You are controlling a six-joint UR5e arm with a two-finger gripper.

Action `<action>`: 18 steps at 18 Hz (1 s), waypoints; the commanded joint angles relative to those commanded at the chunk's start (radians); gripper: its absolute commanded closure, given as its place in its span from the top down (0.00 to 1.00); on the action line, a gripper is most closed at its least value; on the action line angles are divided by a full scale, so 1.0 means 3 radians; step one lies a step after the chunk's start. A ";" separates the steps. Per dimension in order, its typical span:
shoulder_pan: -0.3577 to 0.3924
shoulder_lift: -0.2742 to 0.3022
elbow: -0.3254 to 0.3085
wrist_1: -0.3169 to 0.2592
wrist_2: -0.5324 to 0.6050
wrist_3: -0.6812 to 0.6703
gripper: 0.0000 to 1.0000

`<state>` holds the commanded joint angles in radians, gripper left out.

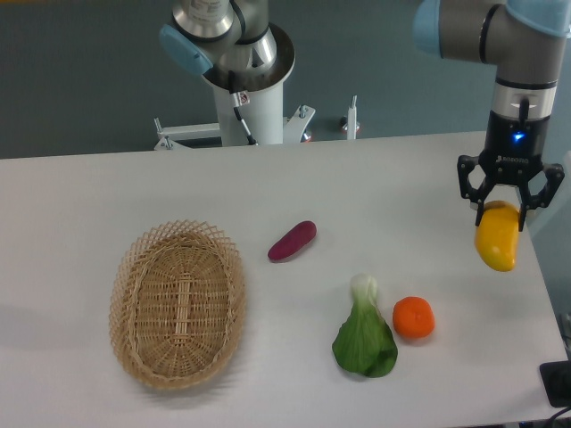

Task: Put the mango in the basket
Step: 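Lift the held yellow mango with the gripper and start moving toward the basket, then carry the yellow mango across the table over the wicker basket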

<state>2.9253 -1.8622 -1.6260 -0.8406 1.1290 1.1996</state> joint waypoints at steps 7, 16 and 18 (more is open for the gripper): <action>-0.0117 0.0041 -0.0107 0.0005 0.0026 -0.0163 0.55; -0.0956 0.0087 -0.0133 0.0056 0.0613 -0.1410 0.55; -0.1109 0.0097 -0.0194 0.0061 0.0624 -0.1645 0.55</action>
<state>2.5927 -1.8331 -1.6842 -0.8222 1.3161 0.7060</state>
